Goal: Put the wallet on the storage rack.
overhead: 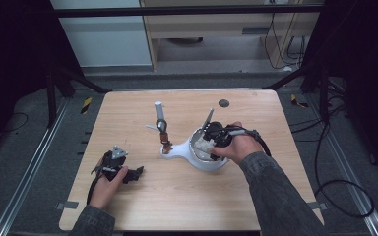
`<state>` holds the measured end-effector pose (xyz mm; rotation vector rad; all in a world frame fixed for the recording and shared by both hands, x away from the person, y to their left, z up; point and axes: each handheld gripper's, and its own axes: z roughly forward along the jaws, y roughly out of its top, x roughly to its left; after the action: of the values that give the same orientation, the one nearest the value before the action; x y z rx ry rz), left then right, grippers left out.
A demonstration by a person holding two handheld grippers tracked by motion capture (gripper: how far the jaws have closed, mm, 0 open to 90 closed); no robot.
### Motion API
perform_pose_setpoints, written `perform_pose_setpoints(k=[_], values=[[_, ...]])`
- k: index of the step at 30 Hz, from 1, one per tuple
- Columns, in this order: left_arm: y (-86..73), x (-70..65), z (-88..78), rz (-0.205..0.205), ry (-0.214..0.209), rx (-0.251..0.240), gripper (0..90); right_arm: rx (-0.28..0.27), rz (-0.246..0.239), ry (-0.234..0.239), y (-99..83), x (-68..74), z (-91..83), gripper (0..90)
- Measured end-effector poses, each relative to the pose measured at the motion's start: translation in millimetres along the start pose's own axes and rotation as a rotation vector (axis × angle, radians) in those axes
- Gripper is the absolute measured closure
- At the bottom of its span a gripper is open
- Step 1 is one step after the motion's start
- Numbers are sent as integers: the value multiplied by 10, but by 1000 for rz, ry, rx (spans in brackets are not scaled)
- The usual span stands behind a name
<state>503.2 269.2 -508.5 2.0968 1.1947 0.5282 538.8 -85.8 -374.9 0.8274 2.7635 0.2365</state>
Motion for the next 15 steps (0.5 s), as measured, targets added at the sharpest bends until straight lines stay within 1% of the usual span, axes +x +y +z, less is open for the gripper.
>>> perform_pose_setpoints(k=[2, 5, 8, 15], values=[[0, -1, 0, 0, -1, 0, 0, 2, 6, -1, 9, 4, 7, 312], [0, -2, 2, -2, -1, -2, 0, 2, -4, -8, 15, -6, 23, 312], [1, -3, 2, -1, -2, -2, 0, 3, 4, -6, 22, 0, 31, 311], [2, -4, 3, 0, -3, -2, 0, 6, 3, -9, 30, 2, 39, 311]])
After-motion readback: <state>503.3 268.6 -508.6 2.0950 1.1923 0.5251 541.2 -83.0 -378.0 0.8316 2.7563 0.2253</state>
